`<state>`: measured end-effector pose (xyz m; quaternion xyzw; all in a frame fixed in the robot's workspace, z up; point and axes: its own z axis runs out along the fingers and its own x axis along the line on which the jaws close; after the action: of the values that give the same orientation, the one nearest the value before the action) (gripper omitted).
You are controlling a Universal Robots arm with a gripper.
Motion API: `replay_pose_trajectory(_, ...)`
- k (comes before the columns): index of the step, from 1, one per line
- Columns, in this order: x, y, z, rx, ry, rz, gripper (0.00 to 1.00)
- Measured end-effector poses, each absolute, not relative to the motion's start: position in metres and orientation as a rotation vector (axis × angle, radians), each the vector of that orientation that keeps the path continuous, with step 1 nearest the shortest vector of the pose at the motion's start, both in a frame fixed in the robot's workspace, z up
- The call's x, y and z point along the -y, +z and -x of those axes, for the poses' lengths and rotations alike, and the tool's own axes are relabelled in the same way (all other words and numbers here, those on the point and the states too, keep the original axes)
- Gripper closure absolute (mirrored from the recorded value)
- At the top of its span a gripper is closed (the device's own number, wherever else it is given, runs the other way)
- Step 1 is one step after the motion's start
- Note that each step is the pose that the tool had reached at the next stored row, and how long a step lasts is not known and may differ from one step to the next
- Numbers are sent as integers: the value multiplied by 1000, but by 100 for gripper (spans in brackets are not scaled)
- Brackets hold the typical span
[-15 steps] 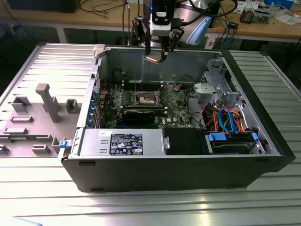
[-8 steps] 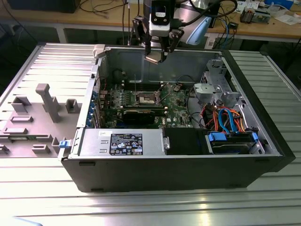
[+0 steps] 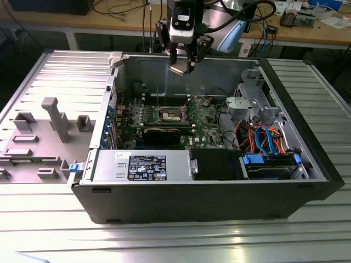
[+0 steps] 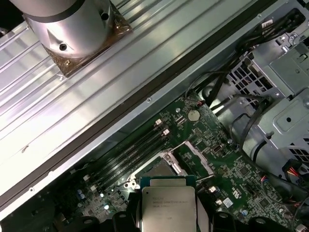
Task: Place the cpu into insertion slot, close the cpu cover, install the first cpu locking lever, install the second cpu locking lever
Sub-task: 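Place the cpu into insertion slot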
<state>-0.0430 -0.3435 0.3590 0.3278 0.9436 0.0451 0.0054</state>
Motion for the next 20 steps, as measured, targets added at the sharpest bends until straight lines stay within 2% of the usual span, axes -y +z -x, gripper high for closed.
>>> replay_pose_trajectory(20,343,356,43,-2874,140,-1217,45)
